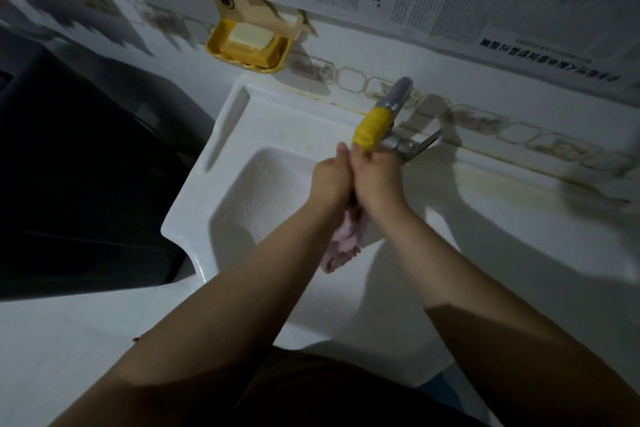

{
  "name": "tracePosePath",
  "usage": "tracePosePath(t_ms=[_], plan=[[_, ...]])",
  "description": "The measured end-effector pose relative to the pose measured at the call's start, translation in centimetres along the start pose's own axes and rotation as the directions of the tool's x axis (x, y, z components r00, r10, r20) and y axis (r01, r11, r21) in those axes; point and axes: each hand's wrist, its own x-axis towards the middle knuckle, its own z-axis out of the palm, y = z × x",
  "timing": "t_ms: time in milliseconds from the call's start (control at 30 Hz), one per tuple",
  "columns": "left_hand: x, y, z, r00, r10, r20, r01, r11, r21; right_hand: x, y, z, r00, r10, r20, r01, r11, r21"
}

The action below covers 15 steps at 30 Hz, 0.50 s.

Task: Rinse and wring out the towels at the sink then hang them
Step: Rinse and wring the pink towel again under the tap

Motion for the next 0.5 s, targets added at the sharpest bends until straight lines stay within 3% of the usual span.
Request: tracePosePath(t_ms=[67,167,300,400,500], plan=[[0.2,-0.1,-0.3,0.999,-0.011,0.034,0.009,0.998,0.068,-0.2,0.1,0.3,0.999,0.013,0.030,-0.013,1.000,-0.021],[-0.6,0.6,-0.3,0.995,-0.079,0.058,0.076,0.995,0.058,0.9,0.1,0.1,0.995,0.071,-0.076,-0.066,0.996,0.054],[0.3,0.8,-0.9,0.993,-0.104,0.046,0.103,0.994,0.027,-0.1,0.2,1.5,1.000,0.018,-0.012,-0.018,1.000,-0.003],[-0.1,0.9,-0.7,0.990,-0.120,0.067,0.118,0.992,0.036,1.3,0.3,0.7,0.995,0.068,-0.075,-0.065,0.997,0.039],[-0.2,1.0,-1.1,0.987,-0.128,0.094,0.126,0.992,0.025,-0.3,-0.2,1.1,0.997,-0.028,-0.066,0.028,1.000,-0.006]])
